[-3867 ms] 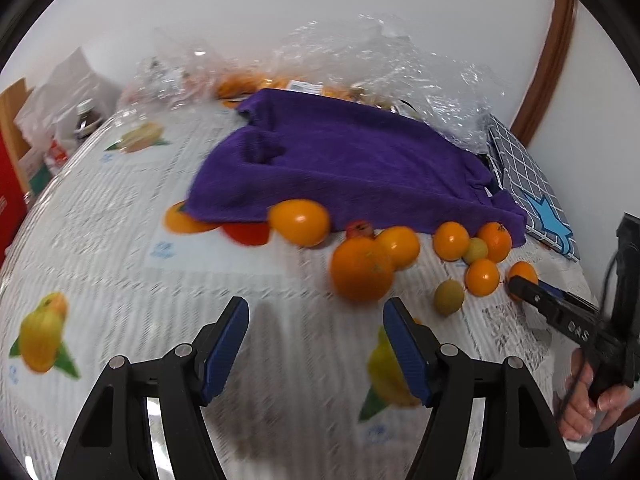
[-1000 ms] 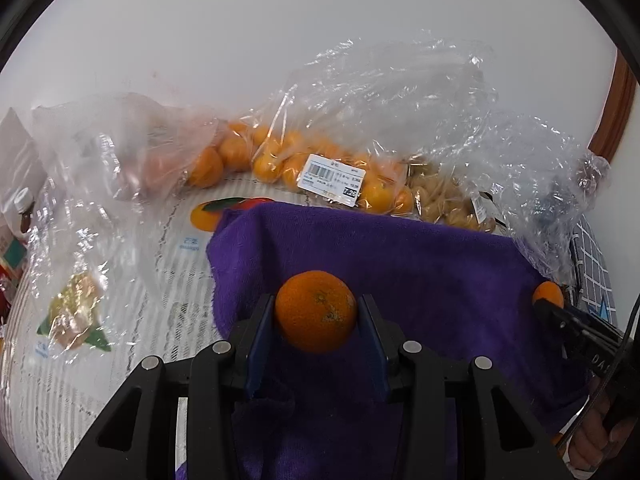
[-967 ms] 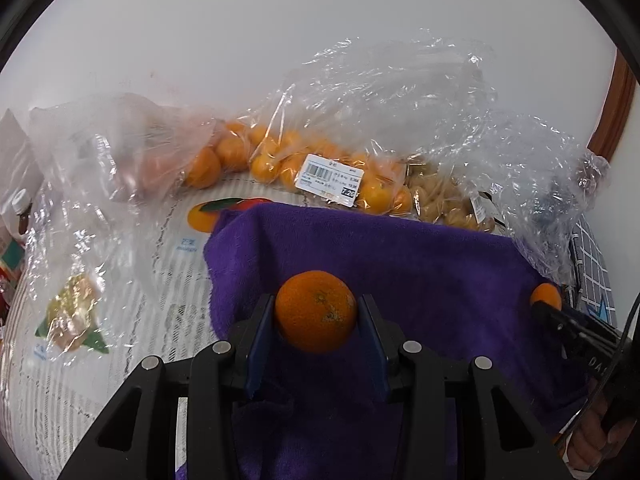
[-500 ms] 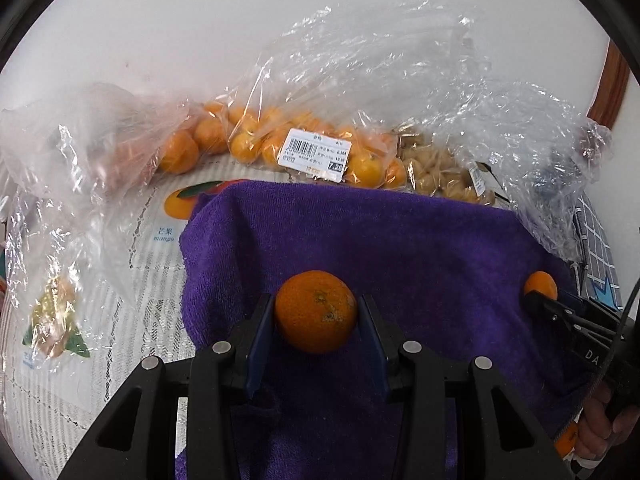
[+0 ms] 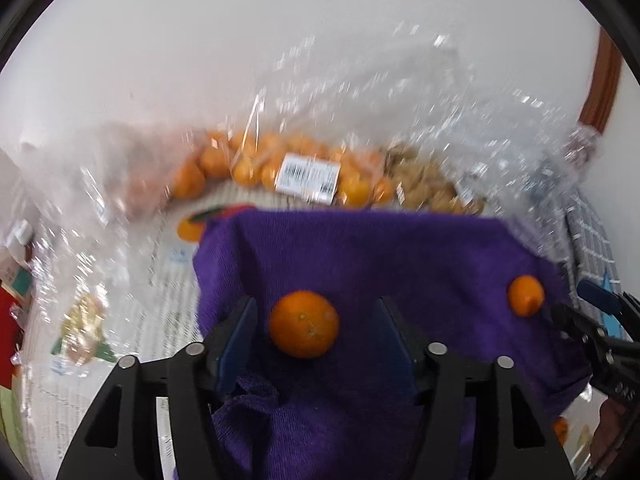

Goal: Organize fruits
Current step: 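Open both tools to drop the oranges onto the towel, then withdraw, then grasp a large orange with the right tool while the left tool grasps an oval orange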

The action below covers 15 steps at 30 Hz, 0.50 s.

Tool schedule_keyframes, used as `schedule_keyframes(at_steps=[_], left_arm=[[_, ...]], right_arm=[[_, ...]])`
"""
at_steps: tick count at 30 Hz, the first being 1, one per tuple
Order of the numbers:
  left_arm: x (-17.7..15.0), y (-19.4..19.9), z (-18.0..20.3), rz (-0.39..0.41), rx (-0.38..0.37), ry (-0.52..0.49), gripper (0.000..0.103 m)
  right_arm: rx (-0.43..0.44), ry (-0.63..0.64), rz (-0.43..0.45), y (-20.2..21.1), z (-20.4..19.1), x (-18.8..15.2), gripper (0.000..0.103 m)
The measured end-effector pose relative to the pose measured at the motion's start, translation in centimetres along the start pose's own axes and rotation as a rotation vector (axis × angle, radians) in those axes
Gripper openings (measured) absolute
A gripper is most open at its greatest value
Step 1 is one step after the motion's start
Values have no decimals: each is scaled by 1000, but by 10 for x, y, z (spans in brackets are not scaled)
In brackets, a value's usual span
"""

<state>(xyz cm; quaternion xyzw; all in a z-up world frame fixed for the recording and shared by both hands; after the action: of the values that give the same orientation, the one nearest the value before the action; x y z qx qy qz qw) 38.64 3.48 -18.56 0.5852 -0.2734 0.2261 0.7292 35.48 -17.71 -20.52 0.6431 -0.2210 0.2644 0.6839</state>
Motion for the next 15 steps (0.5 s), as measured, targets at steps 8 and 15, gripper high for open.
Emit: schedule_keyframes(at_steps=[8,15], left_arm=[[-10,74,11,124,-20,6,61],[-48,118,16,145,10,1,61]], right_arm=[[-24,-56,101,79,19,-15,74],[7,-94,87,113,29,-47,72]])
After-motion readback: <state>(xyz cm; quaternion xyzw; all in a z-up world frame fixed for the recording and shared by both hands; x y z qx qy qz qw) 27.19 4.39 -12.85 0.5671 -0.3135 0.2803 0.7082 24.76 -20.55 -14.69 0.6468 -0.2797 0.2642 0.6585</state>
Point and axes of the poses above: each gripper's, at about its wrist camera, not at the fingertips, and y roughly against the way its jaws point, z to its right, x to its top, the point moved 8 cm from there along -y, roughly the way its jaws point, and after that the axes turned 7 degrees about -x, right-handed, at the moved point
